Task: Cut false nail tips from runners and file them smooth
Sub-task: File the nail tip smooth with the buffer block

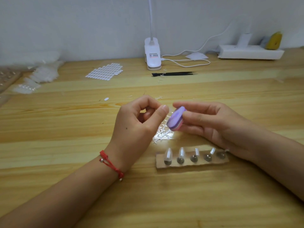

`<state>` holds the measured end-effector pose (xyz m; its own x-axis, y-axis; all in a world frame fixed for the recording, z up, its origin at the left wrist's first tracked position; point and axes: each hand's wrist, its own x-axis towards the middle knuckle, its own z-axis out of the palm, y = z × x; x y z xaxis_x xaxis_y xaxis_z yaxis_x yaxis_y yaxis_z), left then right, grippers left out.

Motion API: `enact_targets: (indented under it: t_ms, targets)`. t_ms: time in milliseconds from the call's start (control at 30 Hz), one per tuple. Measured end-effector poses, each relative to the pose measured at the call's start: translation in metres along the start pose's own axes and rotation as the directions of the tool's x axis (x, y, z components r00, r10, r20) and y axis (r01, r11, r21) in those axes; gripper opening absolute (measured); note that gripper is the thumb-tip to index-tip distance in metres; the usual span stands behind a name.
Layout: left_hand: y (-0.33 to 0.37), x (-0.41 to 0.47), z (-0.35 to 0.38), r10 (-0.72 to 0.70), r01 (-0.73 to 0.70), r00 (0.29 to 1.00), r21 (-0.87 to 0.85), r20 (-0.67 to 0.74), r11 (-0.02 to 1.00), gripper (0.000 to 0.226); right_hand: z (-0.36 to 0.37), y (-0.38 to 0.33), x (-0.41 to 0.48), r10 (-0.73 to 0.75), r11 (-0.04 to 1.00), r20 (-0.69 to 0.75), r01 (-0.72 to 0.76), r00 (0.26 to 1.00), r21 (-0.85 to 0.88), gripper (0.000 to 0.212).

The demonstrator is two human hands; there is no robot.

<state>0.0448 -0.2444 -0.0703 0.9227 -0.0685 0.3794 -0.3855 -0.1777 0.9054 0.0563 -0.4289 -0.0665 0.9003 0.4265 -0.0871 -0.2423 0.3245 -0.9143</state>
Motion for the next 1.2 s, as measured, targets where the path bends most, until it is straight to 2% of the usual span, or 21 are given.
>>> enact_targets:
  t_ms: [133, 267, 400, 533, 667, 800, 933, 1067, 1200]
  targets:
    - [-0.0005, -0.0006, 0.0003, -0.019, 0.020, 0.998, -0.013, 0.062, 1.000, 0.021, -0.0035, -0.0022, 0.0015, -0.012, 0.994, -0.077, 0.020, 0.997, 0.110, 0.029]
    - [-0.0006, 0.0000, -0.0004, -0.021, 0.020, 0.998, 0.007, 0.067, 1.000, 0.018, 0.0009, 0.0002, -0.0007, -0.005, 1.000, -0.003, 0.005, 1.000, -0.020, 0.029]
    - [-0.0005, -0.0002, -0.0010, -0.025, 0.026, 0.996, -0.006, 0.085, 1.000, 0.018, -0.0016, -0.0025, 0.0003, -0.012, 0.997, -0.067, 0.017, 0.998, 0.069, 0.030]
    - [-0.0003, -0.0007, -0.0003, 0.008, -0.011, 0.994, 0.026, 0.105, 1.000, 0.016, 0.0030, -0.0004, -0.0017, -0.004, 0.998, 0.028, 0.006, 1.000, -0.066, 0.030]
    - [-0.0007, -0.0011, 0.0006, 0.021, -0.026, 0.993, 0.041, 0.112, 0.999, 0.016, 0.0000, -0.0003, 0.0001, -0.047, 0.998, -0.089, 0.051, 0.995, 0.038, 0.029]
    - [0.0000, 0.0001, 0.0003, 0.028, -0.034, 0.994, 0.059, 0.103, 0.998, 0.015, 0.0053, 0.0015, -0.0022, -0.050, 0.993, -0.035, 0.046, 0.998, -0.105, 0.021]
    - [0.0006, -0.0010, 0.0010, 0.036, -0.041, 0.991, 0.036, 0.127, 0.999, 0.014, 0.0023, -0.0001, -0.0011, -0.046, 0.999, -0.103, 0.048, 0.994, 0.018, 0.024]
    - [-0.0004, -0.0002, 0.0002, 0.050, -0.057, 0.993, 0.059, 0.110, 0.997, 0.015, 0.0054, 0.0002, -0.0018, -0.031, 0.993, -0.011, 0.030, 0.999, -0.113, 0.018]
    - [-0.0009, -0.0006, 0.0004, 0.032, -0.036, 0.992, 0.034, 0.119, 0.999, 0.016, 0.0029, 0.0001, -0.0012, -0.061, 0.998, -0.071, 0.060, 0.996, -0.012, 0.017]
